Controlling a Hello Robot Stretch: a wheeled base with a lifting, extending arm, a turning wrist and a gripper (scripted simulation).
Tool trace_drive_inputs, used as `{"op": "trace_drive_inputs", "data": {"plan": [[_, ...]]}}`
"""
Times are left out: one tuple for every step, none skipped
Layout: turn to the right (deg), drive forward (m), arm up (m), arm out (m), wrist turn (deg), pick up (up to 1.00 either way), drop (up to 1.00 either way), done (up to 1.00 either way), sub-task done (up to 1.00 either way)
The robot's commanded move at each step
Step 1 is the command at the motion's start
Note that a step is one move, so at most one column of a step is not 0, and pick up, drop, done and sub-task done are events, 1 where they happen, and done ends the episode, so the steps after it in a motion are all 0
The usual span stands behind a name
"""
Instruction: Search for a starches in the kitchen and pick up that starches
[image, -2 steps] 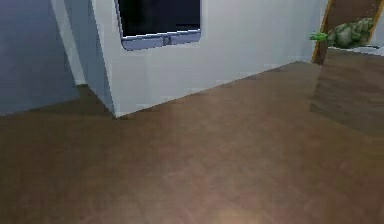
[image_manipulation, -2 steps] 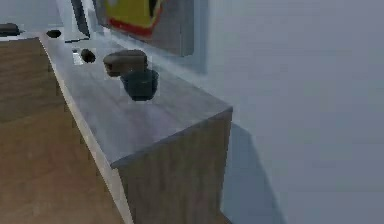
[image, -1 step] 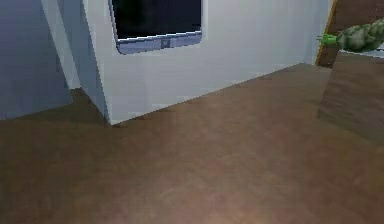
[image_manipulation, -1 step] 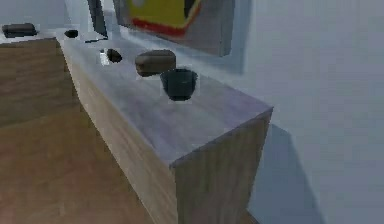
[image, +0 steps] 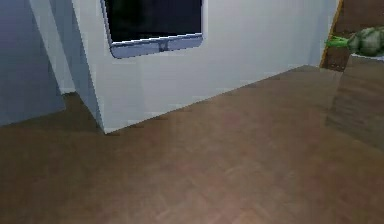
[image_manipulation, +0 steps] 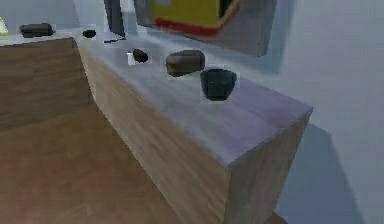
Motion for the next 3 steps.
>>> {"op": "trace_drive_inputs", "data": {"plan": [[45.0, 0.00, 0.00, 0.00, 0.0, 0.00, 0.00, 0.00, 0.00], [45.0, 0.00, 0.00, 0.00, 0.0, 0.00, 0.00, 0.00, 0.00], [45.0, 0.00, 0.00, 0.00, 0.0, 0.00, 0.00, 0.00, 0.00]]}}
